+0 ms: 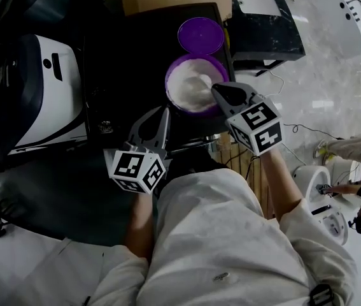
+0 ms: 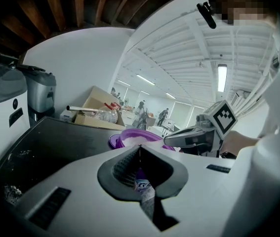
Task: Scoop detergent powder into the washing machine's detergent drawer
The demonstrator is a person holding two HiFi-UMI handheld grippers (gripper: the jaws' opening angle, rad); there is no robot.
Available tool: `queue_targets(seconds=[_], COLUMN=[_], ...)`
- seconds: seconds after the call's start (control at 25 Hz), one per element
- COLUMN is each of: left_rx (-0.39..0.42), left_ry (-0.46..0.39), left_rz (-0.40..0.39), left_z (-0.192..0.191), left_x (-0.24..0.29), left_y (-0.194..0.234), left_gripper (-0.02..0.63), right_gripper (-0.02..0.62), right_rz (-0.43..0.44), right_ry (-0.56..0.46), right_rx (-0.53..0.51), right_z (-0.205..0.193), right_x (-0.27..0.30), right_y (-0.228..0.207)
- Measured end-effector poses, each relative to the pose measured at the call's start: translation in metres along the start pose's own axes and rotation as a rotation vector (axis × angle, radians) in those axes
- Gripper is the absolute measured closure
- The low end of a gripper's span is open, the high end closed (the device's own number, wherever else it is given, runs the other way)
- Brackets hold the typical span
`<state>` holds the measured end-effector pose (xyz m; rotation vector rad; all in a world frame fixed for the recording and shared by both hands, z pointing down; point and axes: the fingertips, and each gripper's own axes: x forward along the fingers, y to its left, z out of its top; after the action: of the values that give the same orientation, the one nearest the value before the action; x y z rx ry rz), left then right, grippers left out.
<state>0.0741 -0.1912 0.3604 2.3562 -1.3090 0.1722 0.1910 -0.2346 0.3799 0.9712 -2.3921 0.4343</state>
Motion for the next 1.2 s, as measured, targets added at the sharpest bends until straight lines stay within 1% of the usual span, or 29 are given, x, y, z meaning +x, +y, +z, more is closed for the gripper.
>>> queue_targets(seconds=[0.44,1.2], left_rx=[0.000,-0.008], left_ry=[-0.010,-0.024], left_rz=[0.017,0.027], left_z=[0.001,0.000], left_x=[0.000,-0.004], left_y=[-0.002,-0.008], left_gripper=[0.586,0.586], right_gripper=[0.586,0.586], right_rz=[0.053,0.127], right_ry=[0.036,0.023], right_rx=[0.022,0.108], right_z=[-0.006,-0.013], right_x=[0.004,0.001], right_y=[0.004,0.022])
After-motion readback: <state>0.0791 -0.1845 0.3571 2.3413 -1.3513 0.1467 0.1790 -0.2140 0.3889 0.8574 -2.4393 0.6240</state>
